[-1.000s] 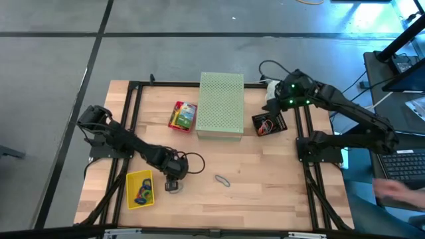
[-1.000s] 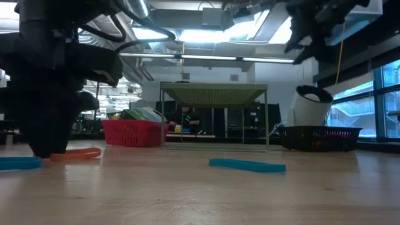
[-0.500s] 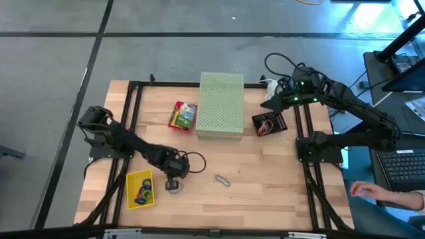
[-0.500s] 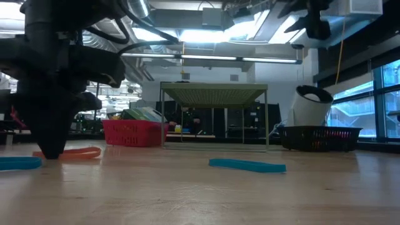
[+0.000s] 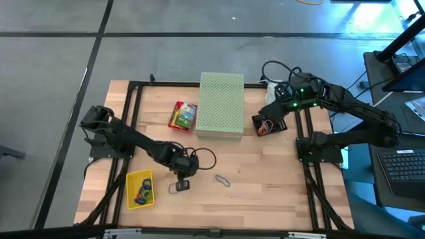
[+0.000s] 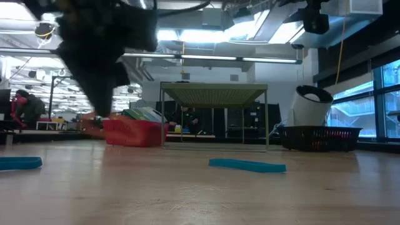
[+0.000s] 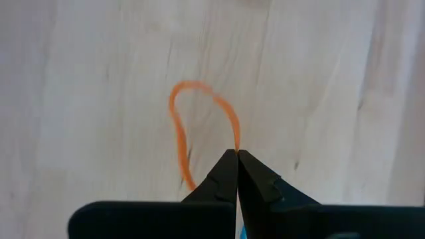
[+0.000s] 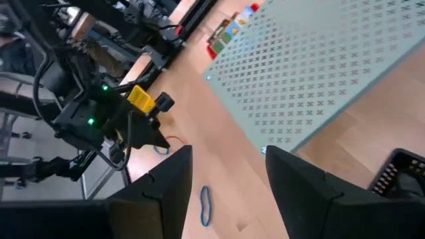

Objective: Pick & Place Office Desk Supplies
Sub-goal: Put the orange rubber band into the black bin

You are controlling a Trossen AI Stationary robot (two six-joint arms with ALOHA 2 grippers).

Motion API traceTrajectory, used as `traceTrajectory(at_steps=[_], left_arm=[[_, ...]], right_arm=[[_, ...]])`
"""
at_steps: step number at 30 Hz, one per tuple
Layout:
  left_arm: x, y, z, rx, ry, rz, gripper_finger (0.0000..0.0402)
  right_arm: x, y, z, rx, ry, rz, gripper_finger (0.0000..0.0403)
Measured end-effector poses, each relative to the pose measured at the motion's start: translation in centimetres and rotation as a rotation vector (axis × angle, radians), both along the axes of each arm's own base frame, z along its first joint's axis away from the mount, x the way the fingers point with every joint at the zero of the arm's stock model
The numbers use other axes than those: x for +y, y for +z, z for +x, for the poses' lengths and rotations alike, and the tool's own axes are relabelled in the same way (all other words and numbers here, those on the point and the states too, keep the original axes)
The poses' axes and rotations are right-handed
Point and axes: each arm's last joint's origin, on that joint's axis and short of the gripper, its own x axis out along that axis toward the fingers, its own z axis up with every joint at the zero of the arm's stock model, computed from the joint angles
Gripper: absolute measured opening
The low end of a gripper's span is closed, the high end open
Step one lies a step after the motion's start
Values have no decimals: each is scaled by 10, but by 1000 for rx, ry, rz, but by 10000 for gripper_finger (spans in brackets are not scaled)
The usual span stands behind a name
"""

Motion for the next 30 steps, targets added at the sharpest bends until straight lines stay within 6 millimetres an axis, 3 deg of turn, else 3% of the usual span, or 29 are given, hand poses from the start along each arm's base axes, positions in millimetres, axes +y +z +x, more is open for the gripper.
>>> traceTrajectory(at_steps=[7, 14, 20, 24, 30], left_arm=[[6, 23, 14, -53, 16, -9, 2], [30, 66, 30, -114, 22, 17, 2], [62, 119, 47, -441, 64, -37, 2], [82, 150, 52, -687, 64, -141, 2], [102, 174, 58, -885, 31, -291, 2]], right_arm=[[15, 2, 2, -21, 99, -11, 193], [31, 9, 0, -73, 179, -123, 180], [53, 12, 6, -145, 369, -167, 157], [65, 14, 15, -181, 386, -208, 145], [77, 16, 39, -286, 422, -273, 136]])
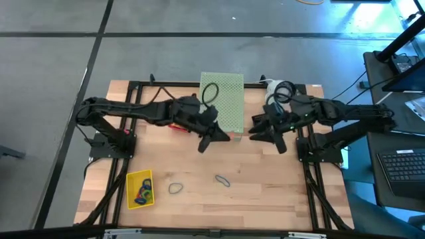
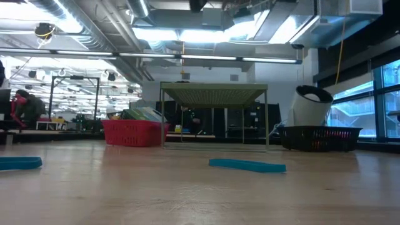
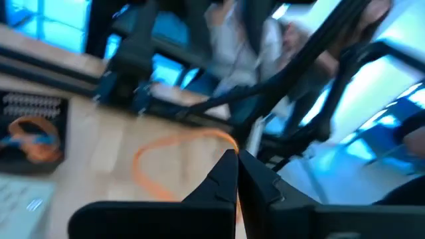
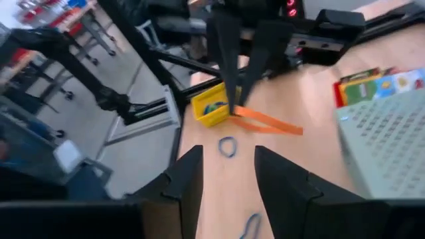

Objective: Pick & Place Office Desk Supplies
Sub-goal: Put the orange rubber band into the black bin

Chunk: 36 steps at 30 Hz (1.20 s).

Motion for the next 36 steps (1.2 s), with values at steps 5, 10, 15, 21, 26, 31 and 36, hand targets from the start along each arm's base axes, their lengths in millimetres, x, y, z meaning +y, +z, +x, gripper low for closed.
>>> traceTrajectory(at_steps=[5, 10, 15, 21, 26, 31, 36], left_arm=[[4, 8, 1, -72, -36, -48, 2], [3, 11, 1, -91, -45, -85, 2], [3, 12, 1, -94, -45, -94, 2], [3, 12, 2, -93, -43, -108, 2], [3, 16, 2, -132, -47, -115, 2], [3, 17, 2, -140, -48, -127, 2], [3, 17, 2, -137, -47, -134, 2]], right_arm=[[2, -6, 17, -9, -39, -77, 134], [3, -12, 33, -32, -71, -116, 134], [4, -17, 45, -35, -70, -120, 134], [7, -19, 50, -41, -51, -114, 135], [7, -16, 51, -74, -73, -119, 134], [6, -17, 53, -69, -109, -126, 96], [6, -14, 54, -106, -120, -138, 11]])
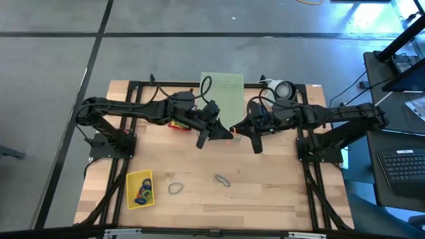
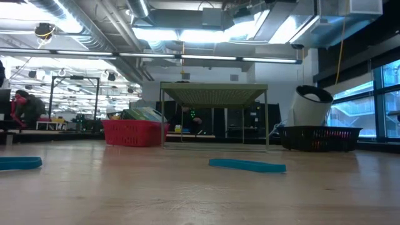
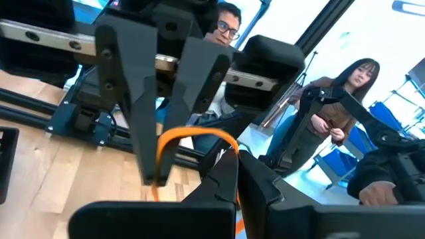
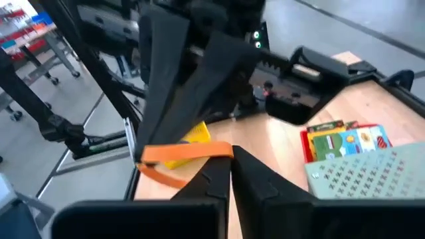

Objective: Pick & Place Office Desk Supplies
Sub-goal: Put the orange rubber band into the black bin

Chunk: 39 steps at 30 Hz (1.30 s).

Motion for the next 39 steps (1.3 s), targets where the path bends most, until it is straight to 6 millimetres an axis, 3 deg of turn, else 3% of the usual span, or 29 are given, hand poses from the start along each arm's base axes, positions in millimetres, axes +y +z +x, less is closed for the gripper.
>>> traceTrajectory(at_steps=[8, 16, 26, 32, 39], left_arm=[[0, 0, 0, 33, 4, -74, 10], [0, 9, 0, -36, -10, -127, 70], [-1, 18, -2, -113, -62, -162, 126], [-13, 10, -2, -84, -96, -53, 120], [-40, -27, -10, 232, -66, 162, 100]], right_arm=[[2, 9, -1, -18, 0, 31, 3], [0, 36, -14, 46, -26, 14, 1], [-2, 47, -31, 201, -114, -10, 1], [-13, 33, -51, 463, -221, -7, 0], [-23, 4, -75, 769, -356, -51, 0]])
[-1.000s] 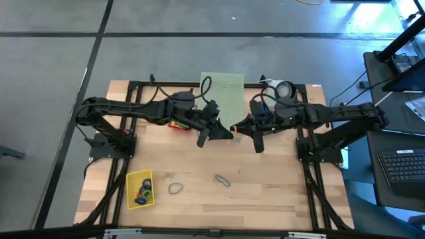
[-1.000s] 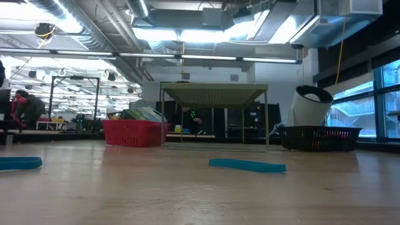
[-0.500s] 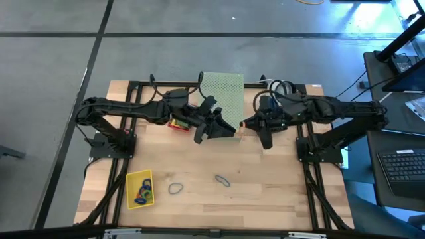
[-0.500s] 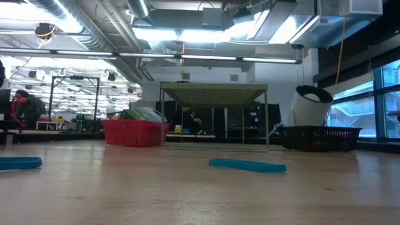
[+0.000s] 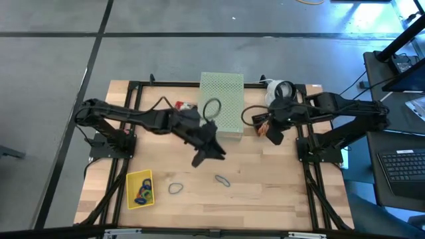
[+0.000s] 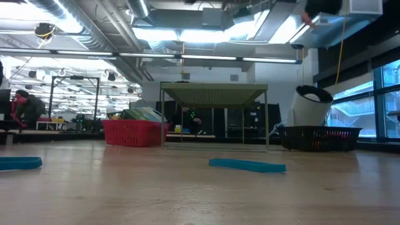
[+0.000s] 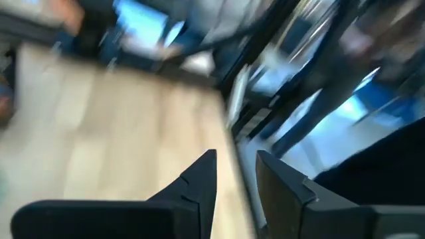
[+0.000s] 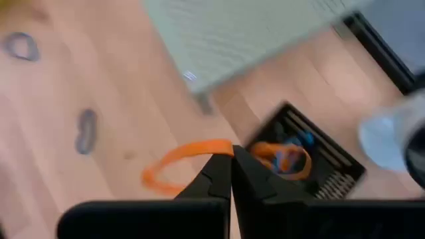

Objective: Pick & Place Office Desk Supplies
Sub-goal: Put the orange rubber band into the black bin

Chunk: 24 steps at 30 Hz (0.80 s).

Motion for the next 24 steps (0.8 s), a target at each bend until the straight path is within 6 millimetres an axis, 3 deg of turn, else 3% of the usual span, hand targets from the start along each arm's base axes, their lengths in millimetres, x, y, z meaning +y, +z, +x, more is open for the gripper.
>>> traceTrajectory(at_steps=[9, 14, 24], left_arm=[[-22, -30, -6, 171, 150, 311, 99], [-26, -44, 4, 198, 157, 333, 110], [-34, -65, 14, 248, 93, 391, 125]], right_arm=[[-33, -59, -15, 113, -113, 113, 0], [-47, -89, -11, 88, -143, 201, 0], [-76, -121, -11, 61, -243, 193, 0]])
